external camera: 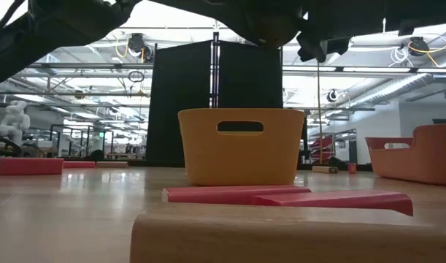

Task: Sort blocks
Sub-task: Put the brown wooden block into the blue bin, then adjust the yellow bin

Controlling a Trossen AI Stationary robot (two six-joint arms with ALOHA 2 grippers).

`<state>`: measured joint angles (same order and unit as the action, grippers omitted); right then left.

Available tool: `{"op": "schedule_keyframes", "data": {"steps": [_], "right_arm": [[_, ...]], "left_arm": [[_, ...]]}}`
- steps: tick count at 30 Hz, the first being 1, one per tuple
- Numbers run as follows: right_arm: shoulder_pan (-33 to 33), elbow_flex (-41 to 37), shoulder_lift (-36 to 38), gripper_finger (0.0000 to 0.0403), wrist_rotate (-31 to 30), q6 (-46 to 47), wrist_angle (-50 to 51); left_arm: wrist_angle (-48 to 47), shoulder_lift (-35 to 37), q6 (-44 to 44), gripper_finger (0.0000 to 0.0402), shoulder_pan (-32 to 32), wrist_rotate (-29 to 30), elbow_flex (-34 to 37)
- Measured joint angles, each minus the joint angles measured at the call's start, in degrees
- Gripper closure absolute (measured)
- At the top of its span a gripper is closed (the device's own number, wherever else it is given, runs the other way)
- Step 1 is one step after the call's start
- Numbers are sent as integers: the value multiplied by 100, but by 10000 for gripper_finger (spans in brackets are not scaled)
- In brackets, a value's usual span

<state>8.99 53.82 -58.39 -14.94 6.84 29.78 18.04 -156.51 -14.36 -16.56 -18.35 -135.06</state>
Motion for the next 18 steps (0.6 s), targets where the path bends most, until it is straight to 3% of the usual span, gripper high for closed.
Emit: {"op": "schedule_keyframes", "data": {"steps": [12, 18], "right_arm": [[0, 0, 0, 229, 2, 1, 4], [0, 0, -1, 229, 8, 1, 39]], "left_arm": [[-201, 4, 43, 239, 90, 210, 0], [-1527, 417, -510, 236, 174, 234, 12]]}}
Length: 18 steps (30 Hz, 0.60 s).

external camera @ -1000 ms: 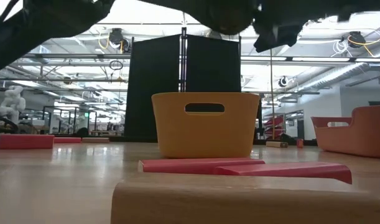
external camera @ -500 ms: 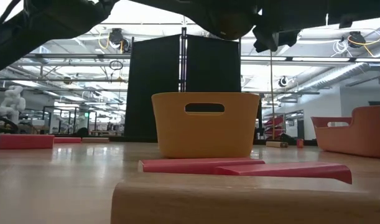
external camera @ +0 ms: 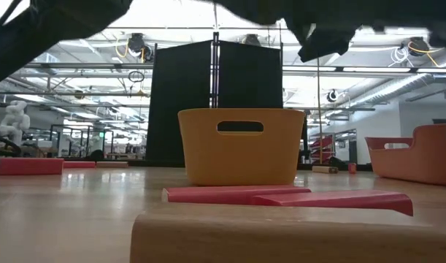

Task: Sort blocks
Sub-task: Adjust the yellow bin

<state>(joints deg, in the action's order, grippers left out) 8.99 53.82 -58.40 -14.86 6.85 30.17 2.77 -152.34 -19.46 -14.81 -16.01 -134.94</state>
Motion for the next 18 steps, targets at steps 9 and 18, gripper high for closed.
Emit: {"op": "schedule_keyframes", "data": {"steps": [9, 18], "right_arm": [[2, 0, 1, 229, -20, -545, -33], [2, 0, 1, 229, 19, -527, 18]], "left_arm": [[-3132, 770, -799, 235, -13, 1876, -6], [-6162, 1116, 252, 235, -4, 3380, -4]]}}
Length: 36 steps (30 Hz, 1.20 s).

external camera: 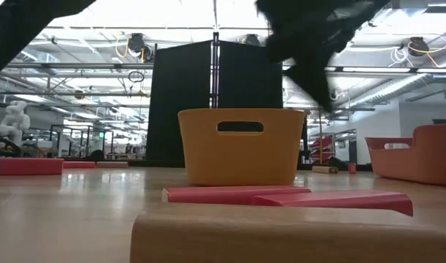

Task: Sort blocks
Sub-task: Adjust the yellow bin

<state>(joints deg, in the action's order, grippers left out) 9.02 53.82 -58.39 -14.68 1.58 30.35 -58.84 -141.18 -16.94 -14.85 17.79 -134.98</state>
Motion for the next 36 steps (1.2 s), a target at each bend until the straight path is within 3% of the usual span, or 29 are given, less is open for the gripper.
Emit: {"op": "schedule_keyframes", "data": {"steps": [6, 10, 16, 21, 23, 27, 32, 36], "right_arm": [[-95, 0, 0, 229, 20, -17, 337], [-125, 0, -2, 229, 21, -206, 491], [-125, 0, -2, 229, 20, -463, 460], [-125, 0, -2, 229, 171, -255, 463], [-126, 0, -2, 229, 464, -145, 482], [-195, -124, -2, 229, 922, 83, 514], [-421, -600, -2, 229, 890, 154, 175], [-551, -996, -2, 229, 887, 398, -244]], "left_arm": [[-2093, 67, 1536, 244, -78, 689, 36], [-3090, 214, 1978, 251, -333, 1100, 53], [-2619, 1027, 2101, 252, -734, 1264, 47], [-3062, 1964, 2570, 252, -802, 1221, 232], [-3015, 2457, 2517, 252, -789, 967, 681], [-3108, 3446, 3063, 252, -638, 1084, 2053], [-2060, 4503, 3166, 252, 8, 1106, 4453], [-1107, 4930, 3060, 252, 893, 881, 5978]]}}
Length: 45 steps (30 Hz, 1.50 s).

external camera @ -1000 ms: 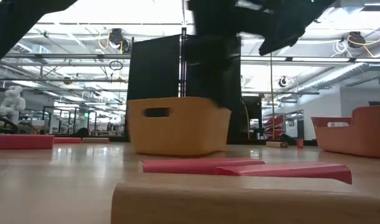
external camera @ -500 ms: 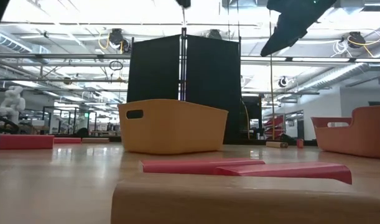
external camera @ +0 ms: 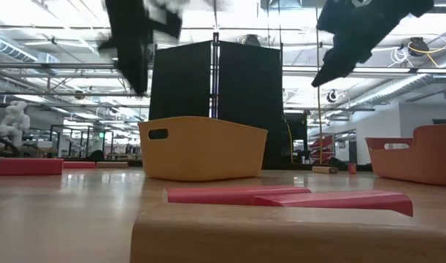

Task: Sort blocks
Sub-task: Adjust the yellow bin

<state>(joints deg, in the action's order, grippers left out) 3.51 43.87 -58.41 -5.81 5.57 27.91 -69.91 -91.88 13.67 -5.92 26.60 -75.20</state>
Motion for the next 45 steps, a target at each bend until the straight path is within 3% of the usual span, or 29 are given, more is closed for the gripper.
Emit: {"op": "schedule_keyframes", "data": {"steps": [5, 10, 22, 32, 45], "right_arm": [[-140, -288, -2, 229, -6, 228, -149], [-177, -344, -2, 229, -10, 299, -167], [-175, -344, -2, 229, -15, 257, -667], [-175, -344, -1, 229, -15, 172, -662], [-175, -344, 0, 229, -13, 313, -667]], "left_arm": [[1474, 85, -70, 288, 931, -1232, 1025], [1730, -244, 144, 389, 1251, -1612, 1185], [2386, -1374, 559, 401, 1024, -2503, 1167], [2457, -1299, 1048, 401, 371, -2704, 822], [2351, -1292, 1087, 402, 239, -2654, 313]]}}
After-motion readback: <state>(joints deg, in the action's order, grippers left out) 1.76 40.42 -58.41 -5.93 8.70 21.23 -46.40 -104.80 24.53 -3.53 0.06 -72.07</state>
